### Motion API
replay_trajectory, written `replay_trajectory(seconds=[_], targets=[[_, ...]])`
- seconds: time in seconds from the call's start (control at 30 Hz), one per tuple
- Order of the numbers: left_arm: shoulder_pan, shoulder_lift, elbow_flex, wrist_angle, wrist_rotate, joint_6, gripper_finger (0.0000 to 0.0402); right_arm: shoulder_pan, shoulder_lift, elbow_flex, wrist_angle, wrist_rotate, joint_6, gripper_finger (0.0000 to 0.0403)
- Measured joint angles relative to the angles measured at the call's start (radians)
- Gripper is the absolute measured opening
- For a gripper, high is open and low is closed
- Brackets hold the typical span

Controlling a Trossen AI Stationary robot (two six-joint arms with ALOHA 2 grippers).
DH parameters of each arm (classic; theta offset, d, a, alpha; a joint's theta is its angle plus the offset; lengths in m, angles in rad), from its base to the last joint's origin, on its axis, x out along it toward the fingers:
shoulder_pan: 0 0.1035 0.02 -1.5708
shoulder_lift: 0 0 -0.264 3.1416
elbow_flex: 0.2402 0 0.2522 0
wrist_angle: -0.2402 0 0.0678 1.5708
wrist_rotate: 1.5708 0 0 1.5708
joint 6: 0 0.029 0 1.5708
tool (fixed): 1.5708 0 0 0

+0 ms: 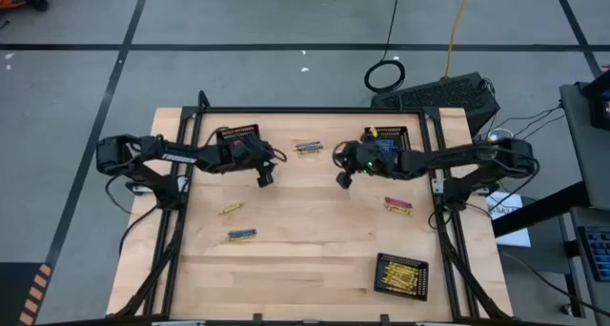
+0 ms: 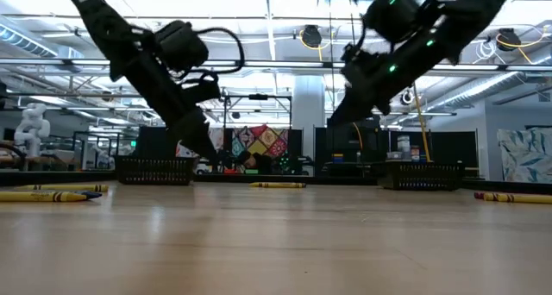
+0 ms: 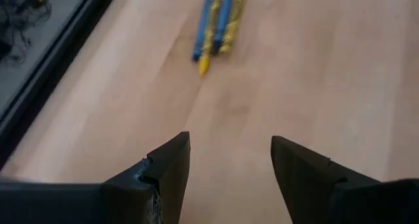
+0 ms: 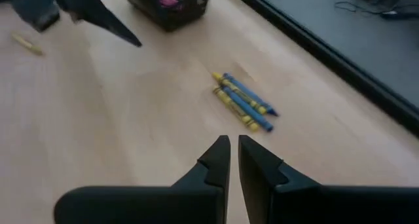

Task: Sort crayons
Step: Put the blue crayon into the top right black bin

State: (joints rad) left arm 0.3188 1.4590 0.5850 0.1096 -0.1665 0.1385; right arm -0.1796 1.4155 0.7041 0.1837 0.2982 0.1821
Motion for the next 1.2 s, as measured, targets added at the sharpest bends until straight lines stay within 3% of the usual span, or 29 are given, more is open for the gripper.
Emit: replay_trajectory(seconds=[0.33, 0.43, 0.6, 0.7, 0.8, 0.97, 1.2], targets=[[0.05, -0.008, 0.032, 0.065, 0.063, 0.05, 0.0212, -0.167, 0.288, 0.129, 0.166, -0.221, -0.113, 0.0036], [0.031, -0.049, 0.078, 0.03, 0.064, 0.051, 0.0212, -0.23, 0.376, 0.252, 0.082, -0.3, -0.156, 0.0064], [-0.029, -0.201, 0.119, -0.131, 0.06, -0.038, 0.0212, -0.326, 0.519, 0.517, -0.254, -0.42, -0.35, 0.0108], [-0.07, -0.297, 0.119, -0.22, 0.049, -0.105, 0.0212, -0.361, 0.591, 0.666, -0.463, -0.433, -0.509, 0.0124], [-0.108, -0.362, 0.119, -0.284, -0.027, -0.156, 0.0212, -0.375, 0.654, 0.777, -0.628, -0.433, -0.649, 0.0129], [-0.162, -0.398, 0.116, -0.354, -0.173, -0.16, 0.0212, -0.378, 0.727, 0.845, -0.67, -0.432, -0.757, 0.0126], [-0.171, -0.398, 0.076, -0.355, -0.229, -0.152, 0.0212, -0.378, 0.741, 0.854, -0.666, -0.434, -0.778, 0.0097]])
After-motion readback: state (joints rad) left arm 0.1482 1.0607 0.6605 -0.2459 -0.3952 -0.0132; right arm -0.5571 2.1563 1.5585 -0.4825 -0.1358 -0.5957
